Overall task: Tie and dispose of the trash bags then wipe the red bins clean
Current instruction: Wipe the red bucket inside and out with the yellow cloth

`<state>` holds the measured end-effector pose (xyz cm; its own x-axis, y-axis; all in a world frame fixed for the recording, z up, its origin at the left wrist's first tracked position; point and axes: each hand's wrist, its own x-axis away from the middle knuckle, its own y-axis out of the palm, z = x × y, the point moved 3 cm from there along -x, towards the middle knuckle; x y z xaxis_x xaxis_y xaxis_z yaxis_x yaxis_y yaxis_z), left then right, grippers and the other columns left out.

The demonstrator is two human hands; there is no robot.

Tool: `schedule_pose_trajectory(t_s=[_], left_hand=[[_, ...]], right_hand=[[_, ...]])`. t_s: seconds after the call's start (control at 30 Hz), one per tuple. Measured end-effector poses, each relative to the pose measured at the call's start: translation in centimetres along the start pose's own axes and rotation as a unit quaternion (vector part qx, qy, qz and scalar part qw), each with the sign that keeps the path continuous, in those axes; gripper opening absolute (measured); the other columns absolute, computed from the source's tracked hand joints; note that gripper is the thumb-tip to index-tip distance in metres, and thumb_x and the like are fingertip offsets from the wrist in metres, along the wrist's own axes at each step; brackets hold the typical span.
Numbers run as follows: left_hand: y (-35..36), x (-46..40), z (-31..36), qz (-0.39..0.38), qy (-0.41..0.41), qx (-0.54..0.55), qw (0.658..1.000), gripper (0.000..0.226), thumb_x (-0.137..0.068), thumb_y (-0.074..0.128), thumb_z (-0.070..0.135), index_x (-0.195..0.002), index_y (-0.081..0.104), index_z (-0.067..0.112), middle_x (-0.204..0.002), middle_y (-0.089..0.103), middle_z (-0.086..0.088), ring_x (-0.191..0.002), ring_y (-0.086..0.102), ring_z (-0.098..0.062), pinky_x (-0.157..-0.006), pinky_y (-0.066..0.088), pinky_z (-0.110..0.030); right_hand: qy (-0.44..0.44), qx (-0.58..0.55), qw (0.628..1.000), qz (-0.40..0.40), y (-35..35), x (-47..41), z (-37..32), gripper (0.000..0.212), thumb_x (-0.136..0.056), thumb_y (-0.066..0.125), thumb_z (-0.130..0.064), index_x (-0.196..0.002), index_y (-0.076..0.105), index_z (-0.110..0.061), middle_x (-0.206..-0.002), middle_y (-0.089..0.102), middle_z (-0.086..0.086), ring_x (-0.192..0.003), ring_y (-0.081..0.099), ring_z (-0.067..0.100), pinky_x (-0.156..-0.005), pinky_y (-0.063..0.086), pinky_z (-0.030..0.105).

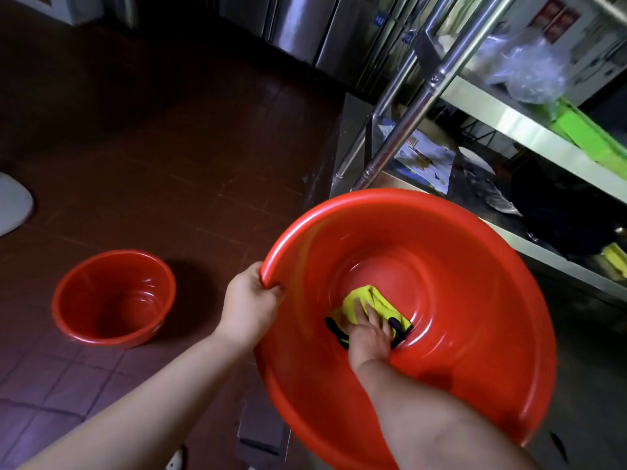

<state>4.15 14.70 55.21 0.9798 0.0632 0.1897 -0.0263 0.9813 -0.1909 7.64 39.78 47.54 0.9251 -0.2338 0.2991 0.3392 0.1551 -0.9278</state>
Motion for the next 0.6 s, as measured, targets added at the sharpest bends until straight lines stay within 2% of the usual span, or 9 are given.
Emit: schedule_pose_trajectory(t_s=[0.1, 0.2, 0.27, 0.37, 0.5, 0.6], left_hand=[[0.0, 0.1, 0.0, -0.023, -0.011, 0.011, 1.0, 0.017, -0.073, 0.068, 0.004, -0.076, 0.063, 0.02, -0.062, 0.065, 0.002, -0.051, 0.06, -0.011, -0.053, 0.05, -0.029], [0.1, -0.4, 0.6, -0.029, -0.005, 0.018, 0.999, 0.022, -0.072, 0.067, 0.002, -0.072, 0.061, 0.023, -0.055, 0.062, 0.006, -0.044, 0.057, 0.0, -0.044, 0.041, -0.013], [0.2, -0.7, 1.1, -0.032, 0.001, 0.002, 0.999, 0.026, -0.071, 0.065, 0.001, -0.07, 0.058, 0.026, -0.055, 0.061, 0.007, -0.044, 0.055, 0.003, -0.042, 0.037, -0.009], [0.6, -1.0, 1.4, -0.043, 0.0, -0.013, 0.999, 0.024, -0.071, 0.065, 0.003, -0.072, 0.059, 0.026, -0.057, 0.062, 0.005, -0.043, 0.056, 0.001, -0.044, 0.04, -0.012], [0.8, -1.4, 0.9, -0.025, -0.003, -0.007, 1.0, 0.021, -0.071, 0.067, 0.004, -0.073, 0.06, 0.024, -0.058, 0.064, 0.003, -0.045, 0.057, -0.002, -0.048, 0.044, -0.021], [1.5, -0.5, -0.2, -0.011, -0.021, 0.02, 1.0, 0.019, -0.074, 0.067, 0.003, -0.073, 0.061, 0.021, -0.054, 0.06, 0.004, -0.041, 0.053, -0.003, -0.048, 0.044, -0.025]], right_hand=[[-0.011, 0.02, 0.999, 0.023, -1.3, -0.8, 0.4, 0.052, -0.092, 0.046, -0.017, -0.137, 0.038, -0.043, -0.16, -0.003, -0.011, -0.146, -0.007, 0.015, -0.116, -0.003, 0.046], [-0.024, 0.043, 0.998, 0.03, -3.4, -3.0, 0.6, 0.07, -0.087, 0.049, -0.007, -0.146, 0.023, -0.036, -0.16, -0.007, -0.009, -0.145, -0.016, 0.017, -0.116, -0.009, 0.048], [-0.049, 0.076, 0.995, 0.029, -5.0, -4.8, 0.6, 0.069, -0.087, 0.046, -0.009, -0.147, 0.021, -0.033, -0.16, -0.003, -0.007, -0.145, -0.016, 0.017, -0.116, -0.01, 0.049], [-0.057, 0.1, 0.993, 0.042, -6.8, -6.7, 0.9, 0.068, -0.087, 0.049, -0.022, -0.147, 0.02, -0.033, -0.159, 0.004, -0.009, -0.146, -0.013, 0.015, -0.113, -0.013, 0.052], [0.006, 0.084, 0.996, 0.038, -6.3, -7.1, 1.9, 0.063, -0.091, 0.041, -0.033, -0.148, 0.013, -0.039, -0.159, -0.006, -0.011, -0.143, -0.021, 0.015, -0.108, -0.017, 0.057], [0.113, 0.012, 0.993, 0.039, -5.4, -6.6, 2.9, 0.074, -0.089, 0.039, -0.036, -0.148, -0.005, -0.039, -0.156, -0.025, -0.006, -0.141, -0.028, 0.021, -0.105, -0.017, 0.062]])
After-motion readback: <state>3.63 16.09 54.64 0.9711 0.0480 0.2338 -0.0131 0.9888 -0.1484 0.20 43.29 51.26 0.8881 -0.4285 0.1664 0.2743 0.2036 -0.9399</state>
